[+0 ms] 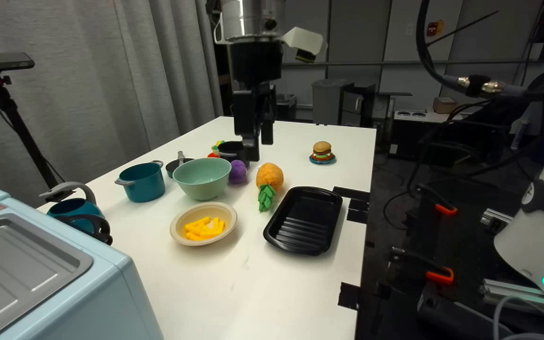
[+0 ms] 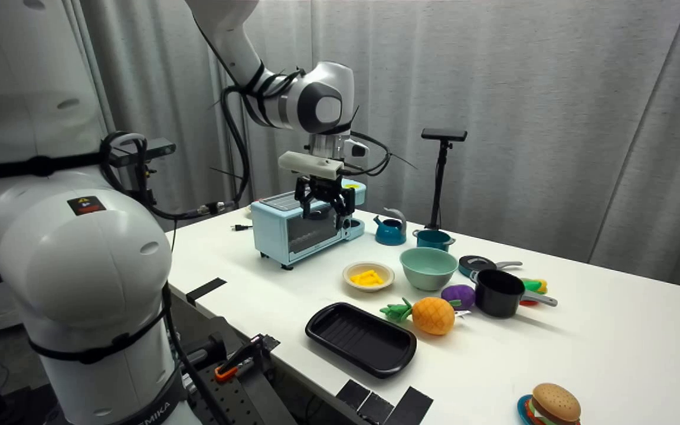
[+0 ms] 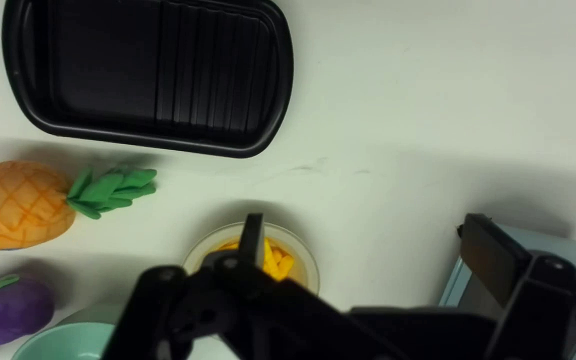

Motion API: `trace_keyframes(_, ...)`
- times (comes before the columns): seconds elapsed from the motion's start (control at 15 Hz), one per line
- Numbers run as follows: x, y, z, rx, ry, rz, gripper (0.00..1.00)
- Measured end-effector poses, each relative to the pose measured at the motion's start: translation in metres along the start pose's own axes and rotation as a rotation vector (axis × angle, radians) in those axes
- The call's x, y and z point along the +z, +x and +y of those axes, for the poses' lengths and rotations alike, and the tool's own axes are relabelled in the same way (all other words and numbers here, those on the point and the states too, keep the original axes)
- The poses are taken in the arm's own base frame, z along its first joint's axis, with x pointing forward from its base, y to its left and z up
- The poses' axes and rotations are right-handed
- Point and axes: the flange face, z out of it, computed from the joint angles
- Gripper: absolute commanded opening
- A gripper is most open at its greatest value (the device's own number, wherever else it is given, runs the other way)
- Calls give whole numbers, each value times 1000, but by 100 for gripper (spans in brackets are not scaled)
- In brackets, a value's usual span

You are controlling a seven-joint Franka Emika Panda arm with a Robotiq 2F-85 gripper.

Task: Pick the plate then pour the potatoes fries into the bowl

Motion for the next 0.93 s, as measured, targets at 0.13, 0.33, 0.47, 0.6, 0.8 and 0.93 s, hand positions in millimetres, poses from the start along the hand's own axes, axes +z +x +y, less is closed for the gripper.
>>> trace_keyframes(0.13,19,6,-10,-62,-29,0,100)
trace_keyframes(0.33,47,14,-18,-149,-70,8,100)
trace_keyframes(0.47,64,21,-19,-195,-89,20,100)
trace_keyframes(0.6,76,29,-19,-234,-101,37,100)
trace_keyframes(0.8,97,42,-26,-299,-114,62,100)
trace_keyframes(0.93,112,49,-36,-338,-113,73,100)
